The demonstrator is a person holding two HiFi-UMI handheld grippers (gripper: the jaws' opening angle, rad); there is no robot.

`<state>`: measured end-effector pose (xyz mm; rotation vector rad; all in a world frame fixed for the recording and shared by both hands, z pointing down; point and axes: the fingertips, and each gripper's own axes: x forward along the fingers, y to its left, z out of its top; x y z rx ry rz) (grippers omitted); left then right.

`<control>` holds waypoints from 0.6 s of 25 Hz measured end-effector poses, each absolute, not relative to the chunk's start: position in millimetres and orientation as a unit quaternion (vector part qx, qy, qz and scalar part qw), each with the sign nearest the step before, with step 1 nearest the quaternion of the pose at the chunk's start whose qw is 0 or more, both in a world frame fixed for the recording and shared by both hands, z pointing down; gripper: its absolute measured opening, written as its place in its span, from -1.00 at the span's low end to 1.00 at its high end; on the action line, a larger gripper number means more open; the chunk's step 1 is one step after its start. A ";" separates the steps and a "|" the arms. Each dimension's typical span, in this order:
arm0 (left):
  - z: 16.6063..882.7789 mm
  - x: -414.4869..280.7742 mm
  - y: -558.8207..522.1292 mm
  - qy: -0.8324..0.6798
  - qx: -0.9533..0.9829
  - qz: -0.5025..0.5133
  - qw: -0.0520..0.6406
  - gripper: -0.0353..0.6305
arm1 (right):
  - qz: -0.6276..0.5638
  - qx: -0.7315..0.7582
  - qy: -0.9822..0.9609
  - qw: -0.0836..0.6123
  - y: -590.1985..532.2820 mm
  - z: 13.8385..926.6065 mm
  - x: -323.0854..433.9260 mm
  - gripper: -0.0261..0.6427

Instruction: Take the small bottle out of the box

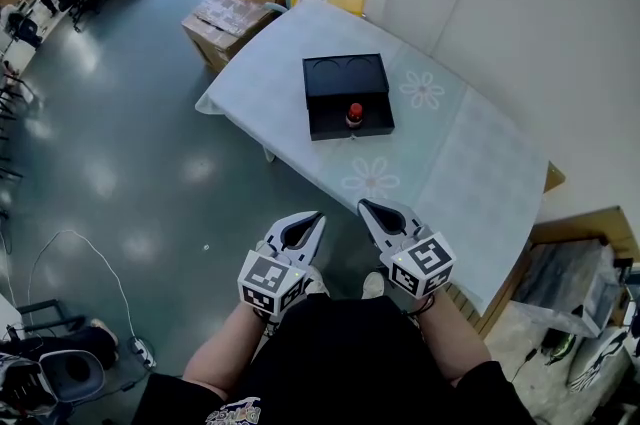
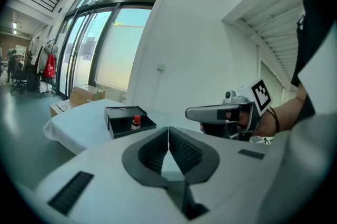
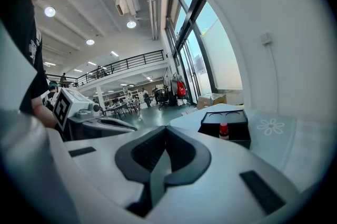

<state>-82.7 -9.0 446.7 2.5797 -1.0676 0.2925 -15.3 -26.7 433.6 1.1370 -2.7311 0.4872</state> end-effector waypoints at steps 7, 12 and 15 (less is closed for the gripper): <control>447.9 -110.8 -20.7 -0.360 0.913 0.101 0.163 -0.81 | 0.166 0.390 -0.903 0.068 -37.3 439.7 -46.4 -0.85; 447.7 -130.5 -30.4 -0.351 0.918 0.102 0.156 -0.81 | 0.168 0.396 -0.900 0.067 -46.1 444.7 -69.7 -0.85; 447.7 -137.5 -33.7 -0.351 0.917 0.100 0.158 -0.81 | 0.169 0.396 -0.900 0.070 -49.8 445.4 -77.9 -0.85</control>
